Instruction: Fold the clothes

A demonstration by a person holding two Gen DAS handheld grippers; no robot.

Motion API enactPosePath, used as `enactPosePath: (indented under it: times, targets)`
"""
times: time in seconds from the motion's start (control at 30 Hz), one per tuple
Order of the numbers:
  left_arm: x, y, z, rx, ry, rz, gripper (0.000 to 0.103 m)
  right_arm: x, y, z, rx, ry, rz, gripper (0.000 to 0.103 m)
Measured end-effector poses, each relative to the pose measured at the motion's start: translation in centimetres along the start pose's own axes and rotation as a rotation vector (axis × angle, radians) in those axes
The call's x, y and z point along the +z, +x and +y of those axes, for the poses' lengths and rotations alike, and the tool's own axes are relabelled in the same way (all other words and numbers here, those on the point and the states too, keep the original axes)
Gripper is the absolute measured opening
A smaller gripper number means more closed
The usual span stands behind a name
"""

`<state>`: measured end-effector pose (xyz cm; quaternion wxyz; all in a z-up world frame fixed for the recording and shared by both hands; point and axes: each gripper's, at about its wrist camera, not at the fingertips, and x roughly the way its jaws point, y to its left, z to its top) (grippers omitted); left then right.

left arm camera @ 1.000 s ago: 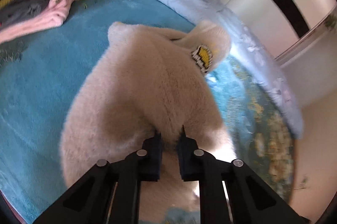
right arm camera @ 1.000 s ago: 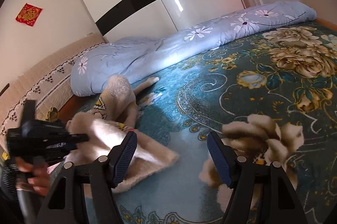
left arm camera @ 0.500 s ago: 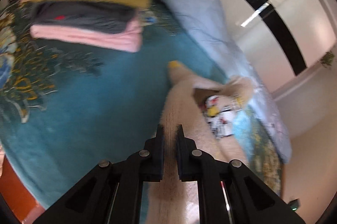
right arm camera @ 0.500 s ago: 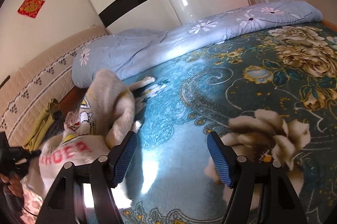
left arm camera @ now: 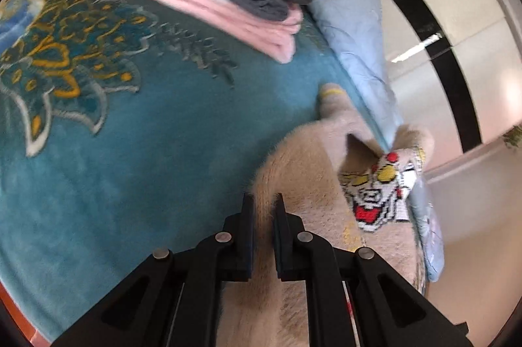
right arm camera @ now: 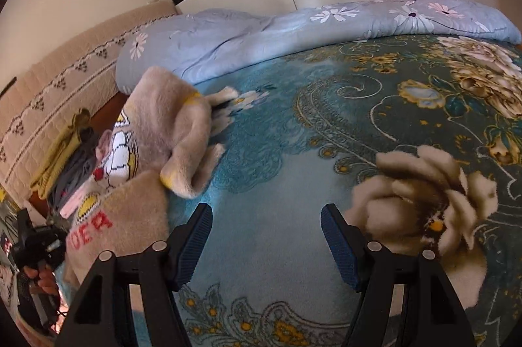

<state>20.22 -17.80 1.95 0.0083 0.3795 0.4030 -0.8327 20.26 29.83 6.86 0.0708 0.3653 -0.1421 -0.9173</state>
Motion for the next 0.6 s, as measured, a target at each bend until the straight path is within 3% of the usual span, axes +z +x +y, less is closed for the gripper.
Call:
enactPosePath:
  times: [0.17, 0.37, 0.6]
  targets:
    - [0.2, -0.5, 0.9, -0.117, 0.014, -0.002, 0.01, 0.8, 1.4, 2.6, 0.027, -0.035, 0.038, 0.073]
    - [0.5, 0.3, 3.2, -0.225, -0.064, 0.061, 0.01, 3.4, 6.9, 8.2, 0.016, -0.119, 0.123, 0.073]
    - [0.7, 0.3, 2.7, -0.238, -0.033, 0.078, 0.01, 5.2, 13.5, 10.4, -0.143, -0.064, 0.208, 0.072]
